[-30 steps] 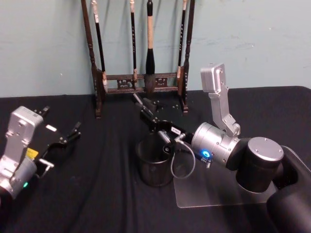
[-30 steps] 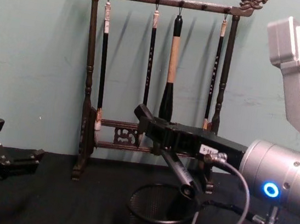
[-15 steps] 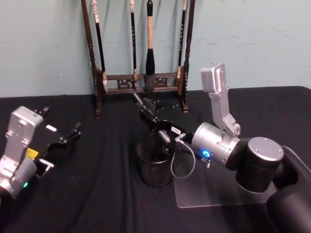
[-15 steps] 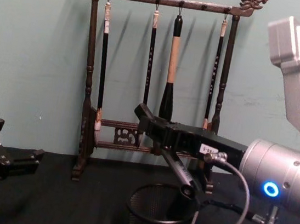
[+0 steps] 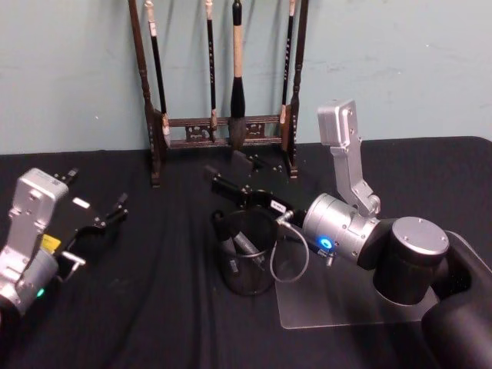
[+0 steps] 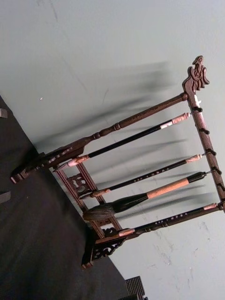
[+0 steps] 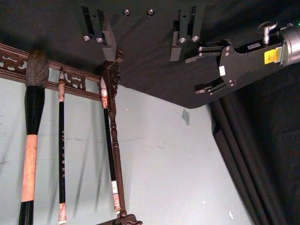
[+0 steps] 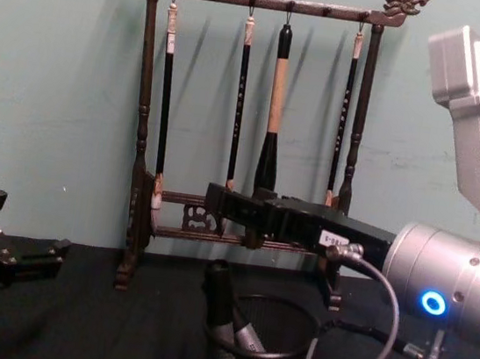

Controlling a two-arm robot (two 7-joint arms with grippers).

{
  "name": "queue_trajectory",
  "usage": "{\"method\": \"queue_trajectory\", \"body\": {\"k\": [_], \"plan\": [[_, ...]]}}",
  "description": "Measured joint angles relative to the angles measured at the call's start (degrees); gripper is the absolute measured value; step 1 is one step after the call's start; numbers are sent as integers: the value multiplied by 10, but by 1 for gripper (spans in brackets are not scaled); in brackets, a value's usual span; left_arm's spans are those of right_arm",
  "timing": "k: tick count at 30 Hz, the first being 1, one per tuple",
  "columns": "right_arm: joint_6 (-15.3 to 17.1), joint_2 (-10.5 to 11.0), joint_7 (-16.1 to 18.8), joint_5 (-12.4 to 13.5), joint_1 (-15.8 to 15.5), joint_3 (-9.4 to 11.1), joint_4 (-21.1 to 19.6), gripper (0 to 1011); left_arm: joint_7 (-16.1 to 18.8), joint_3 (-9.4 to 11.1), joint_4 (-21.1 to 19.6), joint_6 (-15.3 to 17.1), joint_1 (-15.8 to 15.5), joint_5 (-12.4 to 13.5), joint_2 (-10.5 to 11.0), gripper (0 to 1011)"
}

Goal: Pick up the water-based marker from the table and place it into the pen holder.

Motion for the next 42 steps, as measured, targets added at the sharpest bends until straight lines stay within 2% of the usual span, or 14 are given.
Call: {"method": "queue_trajectory", "body": {"k": [9,19,22,23,24,25,26,27,29,33,36,39,41,42], "plan": [[0,0,0,0,0,0,0,1002,0,0,0,0,0,0,0,1009],[0,0,-2,0,0,0,0,1002,0,0,0,0,0,0,0,1009],[-3,0,-72,-15,-7,-1,-18,1003,0,0,0,0,0,0,0,1009],[-3,0,-72,-15,-7,-1,-18,1003,0,0,0,0,0,0,0,1009],[-8,-1,-117,-34,-12,2,-26,1003,0,0,0,0,0,0,0,1009],[-8,-1,-117,-34,-12,2,-26,1003,0,0,0,0,0,0,0,1009],[-13,-3,-151,-52,-16,6,-30,1003,0,0,0,0,0,0,0,1009],[-13,-3,-151,-52,-16,6,-30,1003,0,0,0,0,0,0,0,1009],[-12,-5,-207,-86,-23,20,-32,1002,0,0,0,0,0,0,0,1009],[-2,-3,-238,-106,-31,38,-28,1002,0,0,0,0,0,0,0,1009],[0,-1,-243,-109,-33,43,-27,1002,0,0,0,0,0,0,0,1009],[7,14,-252,-125,-50,67,-19,1002,0,0,0,0,0,0,0,1009],[8,15,-253,-127,-53,71,-18,1002,0,0,0,0,0,0,0,1009],[12,17,-255,-131,-59,80,-15,1003,0,0,0,0,0,0,0,1009]]}}
